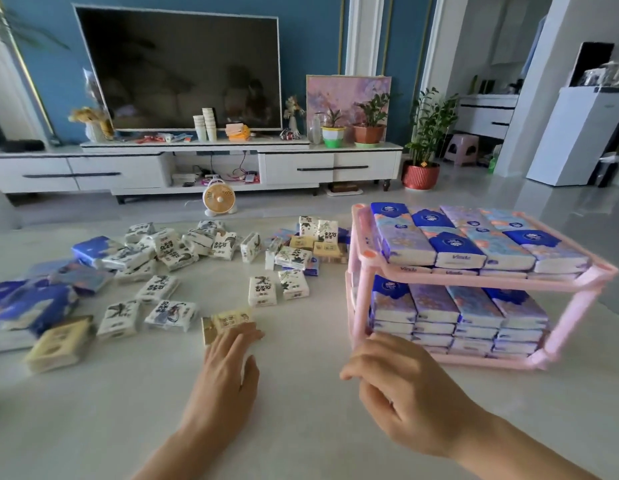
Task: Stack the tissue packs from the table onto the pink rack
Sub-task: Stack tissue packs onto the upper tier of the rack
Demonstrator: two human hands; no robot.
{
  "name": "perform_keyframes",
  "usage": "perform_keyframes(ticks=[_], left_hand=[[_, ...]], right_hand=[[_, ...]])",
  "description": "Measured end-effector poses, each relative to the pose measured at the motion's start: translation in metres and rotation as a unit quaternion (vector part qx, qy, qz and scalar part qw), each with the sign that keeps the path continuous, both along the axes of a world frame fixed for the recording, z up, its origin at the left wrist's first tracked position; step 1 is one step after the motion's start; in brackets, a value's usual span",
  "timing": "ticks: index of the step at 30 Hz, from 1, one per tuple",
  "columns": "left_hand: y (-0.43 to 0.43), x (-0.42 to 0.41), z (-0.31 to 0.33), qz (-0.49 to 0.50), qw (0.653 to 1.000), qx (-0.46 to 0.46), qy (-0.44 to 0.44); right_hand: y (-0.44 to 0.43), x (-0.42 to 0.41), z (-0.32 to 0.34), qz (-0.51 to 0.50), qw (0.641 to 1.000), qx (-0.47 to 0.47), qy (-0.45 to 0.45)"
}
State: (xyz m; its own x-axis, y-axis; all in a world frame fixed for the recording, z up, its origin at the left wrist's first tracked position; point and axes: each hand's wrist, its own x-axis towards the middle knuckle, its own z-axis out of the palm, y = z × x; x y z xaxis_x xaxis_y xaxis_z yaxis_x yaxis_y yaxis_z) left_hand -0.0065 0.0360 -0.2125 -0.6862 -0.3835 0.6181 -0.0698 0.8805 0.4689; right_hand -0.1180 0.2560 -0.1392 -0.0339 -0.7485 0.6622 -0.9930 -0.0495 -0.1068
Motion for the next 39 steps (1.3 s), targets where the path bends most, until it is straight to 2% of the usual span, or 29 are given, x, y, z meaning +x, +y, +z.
perform_keyframes(ticks=[5,10,13,16,19,22,25,27,34,37,39], left_hand=[[-0.027,-0.015,0.004,-0.016,0.999,-0.024,0.033],[-0.053,-0.033,-0.007,-0.02,0.996,-0.086,-0.007],[-0.062,-0.039,-0.012,-0.016,0.993,-0.117,0.006],[-0.063,-0.04,-0.016,0.014,0.99,-0.137,0.015],[-0.065,-0.041,-0.018,0.059,0.989,-0.136,0.015],[-0.064,-0.041,-0.017,0.082,0.991,-0.098,0.037],[-0.062,-0.039,-0.012,0.059,0.994,-0.06,0.074],[-0.061,-0.039,-0.009,0.052,0.994,-0.044,0.088],[-0.059,-0.038,-0.006,0.048,0.993,-0.032,0.104],[-0.06,-0.037,-0.006,0.053,0.992,-0.011,0.117],[-0.062,-0.035,-0.005,0.058,0.991,0.008,0.121]], right_hand=[[-0.059,0.008,-0.021,-0.011,0.992,0.022,-0.121],[-0.117,-0.001,-0.039,-0.1,0.95,0.035,-0.292],[-0.153,-0.021,-0.042,-0.173,0.933,0.021,-0.314],[-0.187,-0.054,-0.038,-0.274,0.899,-0.011,-0.341],[-0.214,-0.091,-0.033,-0.371,0.866,-0.052,-0.331],[-0.228,-0.118,-0.036,-0.433,0.838,-0.011,-0.332],[-0.234,-0.133,-0.041,-0.42,0.822,0.038,-0.382],[-0.236,-0.138,-0.044,-0.396,0.822,0.052,-0.406],[-0.235,-0.128,-0.041,-0.411,0.831,0.136,-0.35],[-0.23,-0.101,-0.037,-0.383,0.874,0.023,-0.297],[-0.232,-0.067,-0.039,-0.317,0.911,-0.082,-0.249]])
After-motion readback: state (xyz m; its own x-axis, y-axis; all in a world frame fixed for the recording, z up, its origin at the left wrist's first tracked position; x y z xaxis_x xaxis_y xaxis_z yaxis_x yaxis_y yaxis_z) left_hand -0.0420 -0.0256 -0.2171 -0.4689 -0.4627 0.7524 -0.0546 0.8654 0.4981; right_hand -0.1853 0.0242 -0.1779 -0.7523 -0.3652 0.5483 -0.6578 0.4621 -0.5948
